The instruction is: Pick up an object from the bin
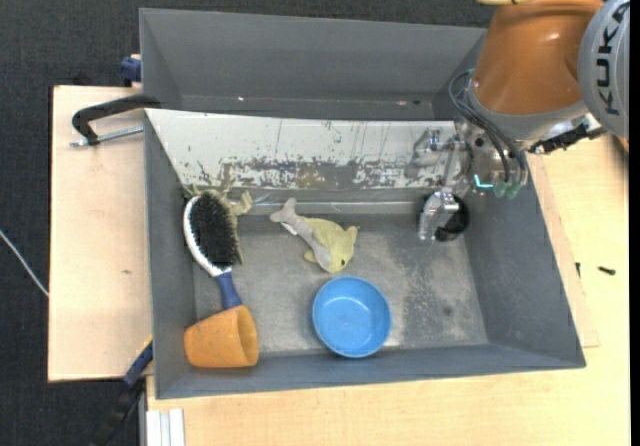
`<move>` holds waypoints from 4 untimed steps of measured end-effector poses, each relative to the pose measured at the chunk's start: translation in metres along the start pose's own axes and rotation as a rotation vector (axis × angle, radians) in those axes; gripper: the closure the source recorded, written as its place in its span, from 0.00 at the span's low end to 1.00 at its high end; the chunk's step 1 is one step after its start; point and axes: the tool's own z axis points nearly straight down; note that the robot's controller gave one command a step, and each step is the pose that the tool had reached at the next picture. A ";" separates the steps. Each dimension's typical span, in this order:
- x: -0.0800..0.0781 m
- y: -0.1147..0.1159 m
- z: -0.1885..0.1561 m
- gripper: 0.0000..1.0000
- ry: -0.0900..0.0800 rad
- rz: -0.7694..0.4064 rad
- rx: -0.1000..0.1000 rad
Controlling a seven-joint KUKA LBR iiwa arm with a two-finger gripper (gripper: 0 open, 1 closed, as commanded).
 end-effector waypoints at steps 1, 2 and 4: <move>0.035 0.051 0.127 0.00 0.001 -0.115 -0.001; 0.044 0.066 0.141 0.00 -0.019 -0.396 0.005; 0.053 0.018 -0.017 1.00 -0.022 -0.547 0.008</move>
Offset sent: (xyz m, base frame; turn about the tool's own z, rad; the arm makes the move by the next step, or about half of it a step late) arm -0.0339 0.0489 -0.1226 -0.1128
